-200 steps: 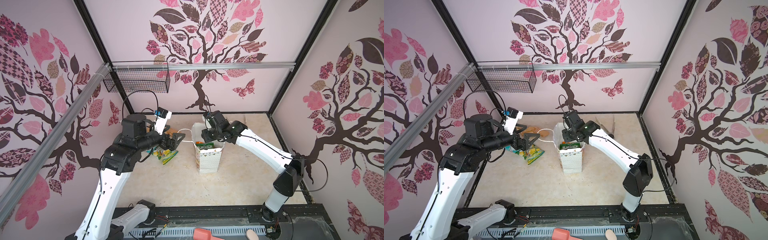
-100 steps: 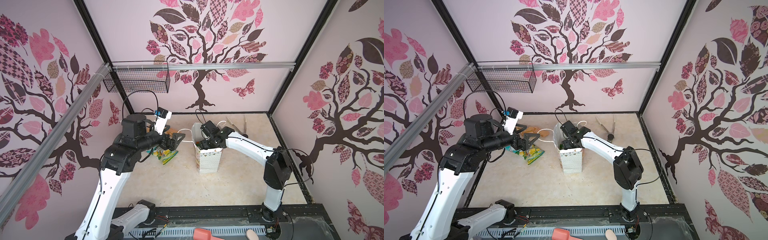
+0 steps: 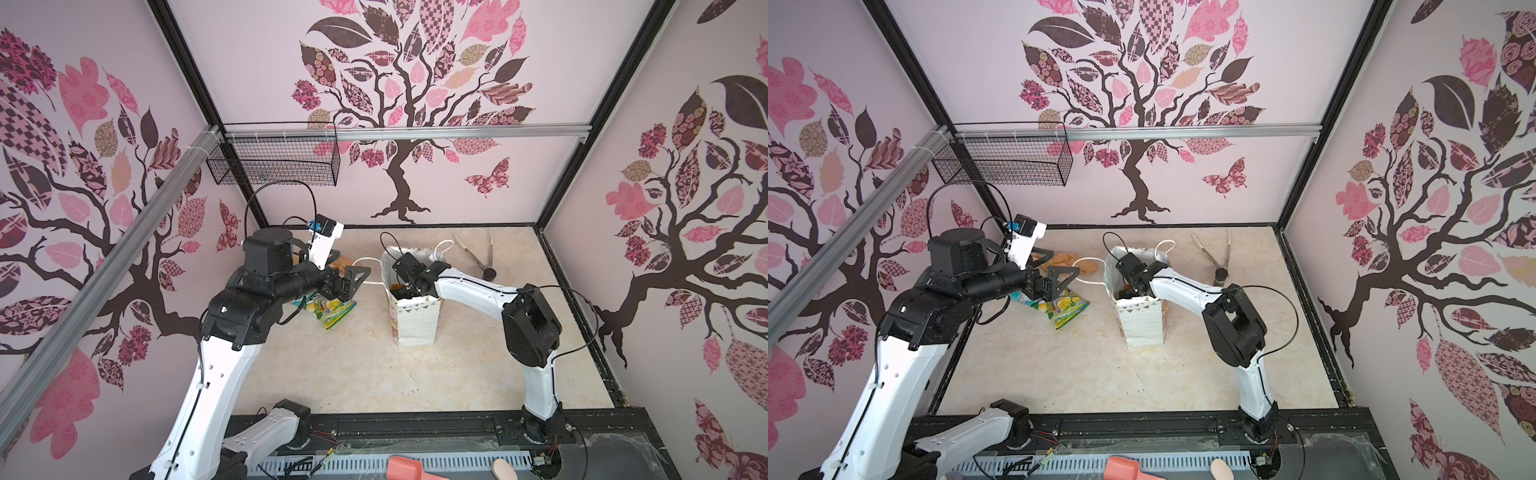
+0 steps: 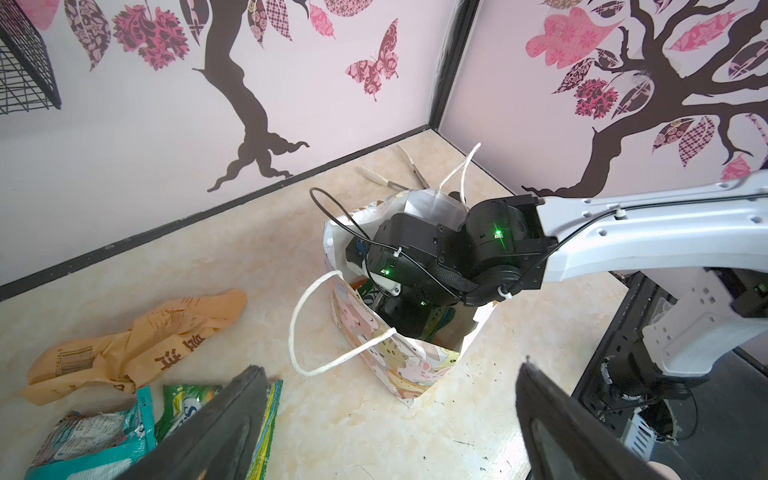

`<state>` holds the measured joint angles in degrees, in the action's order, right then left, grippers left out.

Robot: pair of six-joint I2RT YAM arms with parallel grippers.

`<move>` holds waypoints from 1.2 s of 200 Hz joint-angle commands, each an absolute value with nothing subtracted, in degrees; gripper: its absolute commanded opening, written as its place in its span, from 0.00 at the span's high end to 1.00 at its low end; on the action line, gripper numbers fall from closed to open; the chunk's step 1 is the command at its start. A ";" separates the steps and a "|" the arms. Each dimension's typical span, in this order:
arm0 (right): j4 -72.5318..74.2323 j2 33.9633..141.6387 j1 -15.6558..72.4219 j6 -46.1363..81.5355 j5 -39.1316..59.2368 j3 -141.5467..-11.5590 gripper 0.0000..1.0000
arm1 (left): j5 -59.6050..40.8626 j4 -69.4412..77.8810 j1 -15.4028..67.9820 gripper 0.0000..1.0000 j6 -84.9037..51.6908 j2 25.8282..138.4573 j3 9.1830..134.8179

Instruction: Take the snacks out of the paper bag

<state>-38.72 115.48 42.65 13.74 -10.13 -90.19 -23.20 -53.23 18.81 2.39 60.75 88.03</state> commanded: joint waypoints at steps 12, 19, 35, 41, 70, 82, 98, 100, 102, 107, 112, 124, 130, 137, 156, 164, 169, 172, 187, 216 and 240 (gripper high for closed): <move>-41.05 120.73 42.50 14.02 -7.57 -86.66 0.19 | -23.29 -52.95 19.07 0.05 2.64 60.37 87.11; -41.04 120.65 42.46 14.06 -7.32 -86.51 0.23 | -23.29 -52.99 19.07 0.05 2.64 60.38 87.06; -40.61 119.96 42.30 14.28 -7.03 -86.31 0.34 | -23.20 -52.95 19.07 0.05 2.61 60.37 87.02; -40.56 119.52 42.21 14.24 -7.03 -86.41 0.39 | -23.25 -52.91 19.07 0.05 2.56 60.38 87.10; -40.30 116.87 41.76 14.43 -7.16 -86.84 0.61 | -23.29 -52.72 19.07 0.05 2.37 60.41 87.01; -40.42 115.71 41.62 14.50 -7.27 -87.34 0.70 | -23.29 -52.65 19.08 0.05 2.29 60.51 87.02; -40.90 114.33 41.58 14.48 -7.12 -88.21 0.81 | -23.37 -52.54 19.07 0.05 2.20 60.67 87.08; -40.99 114.14 41.64 14.50 -7.12 -88.34 0.82 | -23.35 -52.55 19.07 0.05 2.24 60.67 87.16; -41.07 113.97 41.66 14.50 -7.05 -88.40 0.84 | -23.37 -52.56 19.07 0.05 2.25 60.61 87.11; -41.27 113.46 41.60 14.50 -6.89 -88.78 0.87 | -23.38 -52.43 19.07 0.05 2.20 60.67 87.05; -41.51 113.07 41.59 14.50 -6.79 -89.25 0.90 | -23.38 -52.45 19.07 0.05 2.18 60.64 87.05; -41.82 112.01 41.64 14.50 -6.64 -89.89 0.96 | -23.38 -52.45 19.08 0.05 2.11 60.65 87.02; -41.99 111.53 41.60 14.50 -6.59 -90.41 0.98 | -23.38 -52.42 19.07 0.05 2.13 60.64 87.07; -42.18 111.00 41.57 14.50 -6.53 -90.86 1.00 | -23.29 -52.47 19.07 0.05 2.11 60.65 86.95; -42.65 109.50 41.64 14.66 -6.61 -91.95 1.00 | -23.21 -52.56 19.07 0.05 2.11 60.50 86.88; -42.88 108.98 41.64 14.72 -6.59 -92.42 1.00 | -23.08 -52.64 19.07 0.05 2.20 60.42 86.90; -42.97 108.67 41.65 14.70 -6.59 -92.69 1.00 | -23.04 -52.64 19.07 0.05 2.20 60.39 86.92; -43.05 108.45 41.58 14.75 -6.59 -92.92 1.00 | -23.03 -52.66 19.07 0.05 2.20 60.40 86.90; -43.33 107.48 41.58 14.81 -6.51 -93.72 1.00 | -22.94 -52.70 19.08 0.05 2.20 60.29 86.80; -43.74 106.36 41.59 14.68 -6.58 -95.15 1.00 | -22.76 -52.55 19.07 0.05 2.20 60.05 86.66; -44.87 106.30 41.58 14.50 -6.31 -96.61 1.00 | -22.68 -52.69 19.07 0.05 2.27 60.03 86.66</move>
